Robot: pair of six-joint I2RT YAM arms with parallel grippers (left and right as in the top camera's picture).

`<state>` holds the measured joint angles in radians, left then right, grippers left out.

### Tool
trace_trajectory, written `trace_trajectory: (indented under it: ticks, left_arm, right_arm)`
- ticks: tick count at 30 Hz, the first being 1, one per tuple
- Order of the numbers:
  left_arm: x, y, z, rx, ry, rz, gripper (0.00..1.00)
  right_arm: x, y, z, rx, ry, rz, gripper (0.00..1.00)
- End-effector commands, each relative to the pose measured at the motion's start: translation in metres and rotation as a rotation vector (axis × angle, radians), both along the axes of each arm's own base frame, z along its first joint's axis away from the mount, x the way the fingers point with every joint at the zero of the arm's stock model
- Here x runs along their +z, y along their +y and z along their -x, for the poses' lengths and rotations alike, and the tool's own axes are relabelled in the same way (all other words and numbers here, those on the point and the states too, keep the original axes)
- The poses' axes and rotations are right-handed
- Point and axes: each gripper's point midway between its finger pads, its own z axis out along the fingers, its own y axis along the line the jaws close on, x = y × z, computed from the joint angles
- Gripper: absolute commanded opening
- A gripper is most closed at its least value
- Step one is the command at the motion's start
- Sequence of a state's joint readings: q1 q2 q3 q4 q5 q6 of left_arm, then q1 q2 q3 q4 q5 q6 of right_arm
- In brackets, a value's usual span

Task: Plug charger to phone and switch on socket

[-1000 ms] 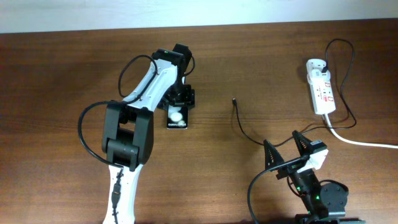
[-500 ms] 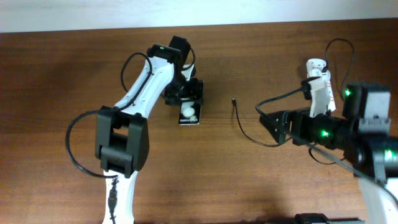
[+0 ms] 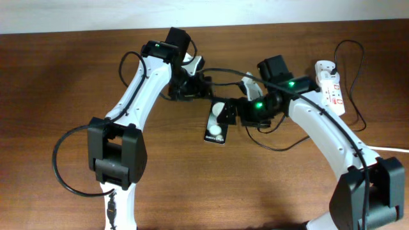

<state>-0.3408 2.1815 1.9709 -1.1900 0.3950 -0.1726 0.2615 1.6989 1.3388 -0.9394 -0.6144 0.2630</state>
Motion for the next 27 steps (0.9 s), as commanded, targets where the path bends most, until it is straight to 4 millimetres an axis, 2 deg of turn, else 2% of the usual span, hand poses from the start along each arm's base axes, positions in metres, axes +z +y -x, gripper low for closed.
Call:
trace_trajectory:
  ticks: [1, 2, 4, 5, 6, 7, 8, 11, 13, 14, 18, 21, 22, 24, 25, 26, 27]
  left_arm:
    - [0.011, 0.021, -0.01, 0.024, -0.089, -0.116, 0.44]
    - [0.011, 0.018, -0.009, 0.018, -0.089, -0.116, 0.0]
    - [0.009, 0.009, -0.005, -0.011, -0.109, -0.162, 0.0]
    - [0.007, 0.005, -0.002, -0.033, -0.133, -0.218, 0.04]
    - [0.004, -0.007, 0.004, -0.066, -0.149, -0.249, 0.45]
    - [-0.001, -0.024, 0.011, -0.104, -0.15, -0.248, 0.92]
    - [-0.009, -0.03, 0.014, -0.098, -0.145, -0.276, 0.99]
    - [-0.059, -0.053, 0.028, -0.144, -0.098, -0.359, 0.99]
    - [-0.083, -0.065, 0.031, -0.172, -0.084, -0.369, 0.99]
    - [-0.091, -0.068, 0.03, -0.155, -0.08, -0.368, 0.99]
    - [-0.101, -0.069, 0.029, -0.109, -0.06, -0.371, 0.97]
    - [-0.132, -0.068, 0.036, -0.079, -0.005, -0.403, 0.95]
    - [-0.144, -0.061, 0.035, -0.08, -0.001, -0.445, 0.88]
    - [-0.147, -0.041, 0.034, -0.078, -0.015, -0.551, 0.69]
    - [-0.146, -0.033, 0.031, -0.07, -0.032, -0.595, 0.7]
    - [-0.143, -0.017, 0.027, -0.011, -0.042, -0.666, 0.72]
    - [-0.143, -0.012, 0.026, 0.007, -0.03, -0.666, 0.73]
  right_arm:
    - [0.0, -0.042, -0.016, -0.123, 0.01, 0.033, 0.99]
    - [-0.001, -0.057, -0.017, -0.165, 0.031, 0.042, 0.99]
    - [-0.011, -0.091, -0.017, -0.242, 0.059, 0.137, 0.99]
    - [-0.016, -0.107, -0.018, -0.275, 0.063, 0.194, 0.99]
    - [-0.019, -0.122, -0.02, -0.306, 0.062, 0.238, 0.99]
    - [-0.021, -0.135, -0.021, -0.335, 0.061, 0.276, 0.99]
    - [-0.023, -0.144, -0.021, -0.356, 0.066, 0.294, 0.99]
    - [-0.024, -0.155, -0.019, -0.379, 0.077, 0.314, 0.99]
    - [-0.024, -0.155, -0.019, -0.379, 0.076, 0.317, 0.99]
    - [-0.024, -0.155, -0.019, -0.379, 0.076, 0.316, 0.99]
    - [-0.024, -0.155, -0.02, -0.38, 0.073, 0.316, 0.99]
    - [-0.024, -0.155, -0.02, -0.38, 0.073, 0.316, 0.99]
    - [-0.024, -0.155, -0.02, -0.38, 0.073, 0.316, 0.99]
    - [-0.024, -0.155, -0.02, -0.38, 0.073, 0.316, 0.99]
    - [-0.024, -0.155, -0.02, -0.38, 0.073, 0.316, 0.99]
    - [-0.024, -0.155, -0.02, -0.38, 0.073, 0.316, 0.99]
    - [-0.024, -0.155, -0.02, -0.38, 0.073, 0.316, 0.99]
